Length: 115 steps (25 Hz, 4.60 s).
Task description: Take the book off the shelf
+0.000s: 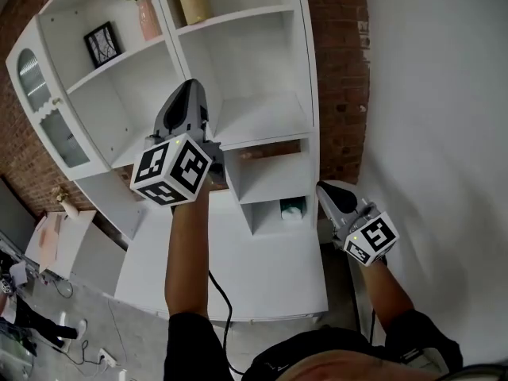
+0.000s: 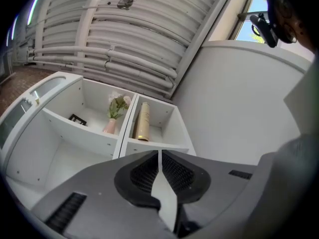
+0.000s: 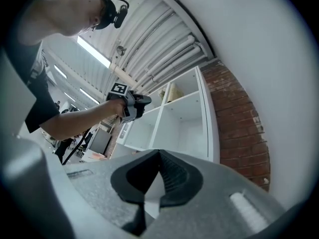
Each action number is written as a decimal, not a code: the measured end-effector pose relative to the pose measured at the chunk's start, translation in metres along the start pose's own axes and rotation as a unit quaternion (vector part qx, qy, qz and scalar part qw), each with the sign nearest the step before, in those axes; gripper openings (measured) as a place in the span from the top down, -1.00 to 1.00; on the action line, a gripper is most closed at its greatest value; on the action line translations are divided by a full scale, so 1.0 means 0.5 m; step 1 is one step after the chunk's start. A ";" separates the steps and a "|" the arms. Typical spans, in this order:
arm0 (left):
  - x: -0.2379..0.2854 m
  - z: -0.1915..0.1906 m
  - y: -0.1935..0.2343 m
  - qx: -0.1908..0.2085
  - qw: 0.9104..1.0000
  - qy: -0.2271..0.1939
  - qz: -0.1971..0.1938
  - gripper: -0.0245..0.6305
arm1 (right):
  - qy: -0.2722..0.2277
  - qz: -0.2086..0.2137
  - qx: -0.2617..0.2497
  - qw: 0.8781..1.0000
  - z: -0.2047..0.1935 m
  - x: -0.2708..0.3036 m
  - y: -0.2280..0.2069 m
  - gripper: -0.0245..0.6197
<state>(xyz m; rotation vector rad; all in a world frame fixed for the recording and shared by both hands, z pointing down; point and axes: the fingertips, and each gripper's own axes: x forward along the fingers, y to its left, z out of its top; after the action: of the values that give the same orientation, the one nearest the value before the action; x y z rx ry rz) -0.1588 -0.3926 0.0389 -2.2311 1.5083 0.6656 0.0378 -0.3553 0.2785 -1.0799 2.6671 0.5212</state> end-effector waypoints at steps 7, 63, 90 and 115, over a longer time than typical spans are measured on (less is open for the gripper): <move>0.151 0.076 0.050 0.033 0.997 0.014 0.063 0.51 | -0.019 0.039 -0.002 0.999 0.022 0.031 -0.076 0.92; 0.328 0.144 0.088 0.088 0.990 0.064 0.087 0.35 | -0.042 -0.028 0.025 0.998 -0.032 -0.024 -0.229 0.92; -0.233 -0.108 -0.073 -0.031 0.999 -0.017 -0.008 0.34 | -0.075 0.046 -0.010 0.996 0.029 0.040 -0.034 0.92; -0.337 -0.275 -0.152 -0.092 0.995 0.005 -0.022 0.34 | -0.049 0.017 0.004 0.999 -0.035 -0.023 0.000 0.92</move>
<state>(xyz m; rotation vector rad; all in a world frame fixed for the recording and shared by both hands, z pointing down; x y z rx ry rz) -0.1169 -0.3115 0.2507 -2.3999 1.4497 0.8107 0.0448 -0.3551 0.2983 -0.9821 2.6040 0.5558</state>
